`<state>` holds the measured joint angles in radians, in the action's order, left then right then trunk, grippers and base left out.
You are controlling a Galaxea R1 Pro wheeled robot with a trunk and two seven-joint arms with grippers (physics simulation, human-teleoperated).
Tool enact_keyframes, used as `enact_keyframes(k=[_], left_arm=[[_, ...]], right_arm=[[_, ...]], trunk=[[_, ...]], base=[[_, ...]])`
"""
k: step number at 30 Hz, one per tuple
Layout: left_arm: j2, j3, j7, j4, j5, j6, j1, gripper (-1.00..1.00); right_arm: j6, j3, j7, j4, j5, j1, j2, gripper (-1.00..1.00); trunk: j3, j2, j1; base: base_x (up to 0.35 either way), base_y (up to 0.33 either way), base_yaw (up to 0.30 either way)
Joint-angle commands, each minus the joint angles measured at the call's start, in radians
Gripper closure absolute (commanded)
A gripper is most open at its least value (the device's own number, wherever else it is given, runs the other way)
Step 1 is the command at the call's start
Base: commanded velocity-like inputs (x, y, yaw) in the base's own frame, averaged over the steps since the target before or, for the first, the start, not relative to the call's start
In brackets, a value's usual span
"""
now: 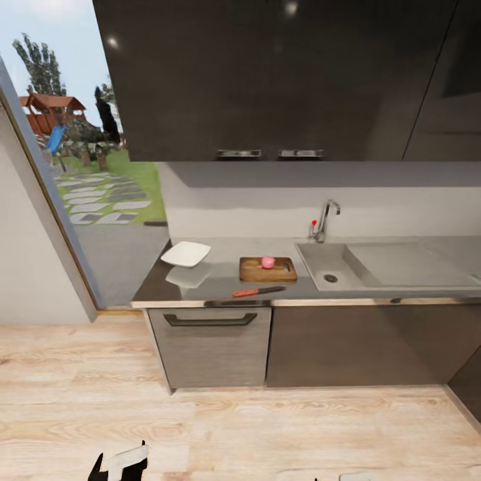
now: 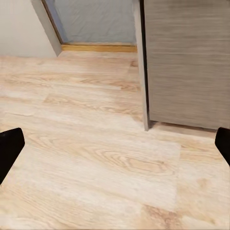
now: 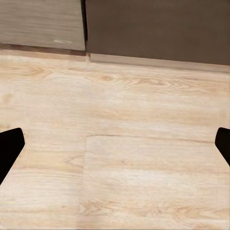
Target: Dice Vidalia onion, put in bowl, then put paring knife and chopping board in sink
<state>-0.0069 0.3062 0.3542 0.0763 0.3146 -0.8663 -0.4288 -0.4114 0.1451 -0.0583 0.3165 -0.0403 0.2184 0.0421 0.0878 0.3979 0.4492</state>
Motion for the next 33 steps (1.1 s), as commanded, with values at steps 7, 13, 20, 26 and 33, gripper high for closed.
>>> enact_keyframes(k=[7, 13, 20, 26, 33], left_arm=[[0.0, 0.008, 0.005, 0.003, 0.003, -0.003, -0.002, -1.0], [-0.001, 0.008, 0.005, 0.003, 0.003, -0.003, -0.002, -1.0], [-0.001, 0.008, 0.005, 0.003, 0.003, -0.003, -0.002, -1.0], [-0.001, 0.008, 0.005, 0.003, 0.003, -0.003, -0.002, -1.0], [-0.001, 0.008, 0.005, 0.003, 0.003, -0.003, -0.002, -1.0]], right_arm=[[-0.003, 0.009, -0.006, 0.0, -0.004, 0.001, 0.001, -1.0], [-0.003, 0.008, -0.006, 0.0, -0.004, 0.001, 0.001, -1.0], [-0.003, 0.008, -0.006, 0.0, -0.004, 0.001, 0.001, -1.0], [-0.002, 0.008, -0.006, 0.0, -0.004, 0.001, 0.001, -1.0], [-0.001, 0.008, -0.006, 0.0, -0.004, 0.001, 0.001, -1.0]], trunk=[[0.002, 0.002, 0.001], [0.001, 0.002, 0.001], [0.001, 0.002, 0.001], [0.001, 0.002, 0.001], [0.001, 0.002, 0.001]], base=[[0.067, 0.28, 0.0], [0.01, 0.294, 0.0], [0.001, 0.28, 0.0], [0.0, 0.065, 0.0], [-0.01, 0.007, 0.0]])
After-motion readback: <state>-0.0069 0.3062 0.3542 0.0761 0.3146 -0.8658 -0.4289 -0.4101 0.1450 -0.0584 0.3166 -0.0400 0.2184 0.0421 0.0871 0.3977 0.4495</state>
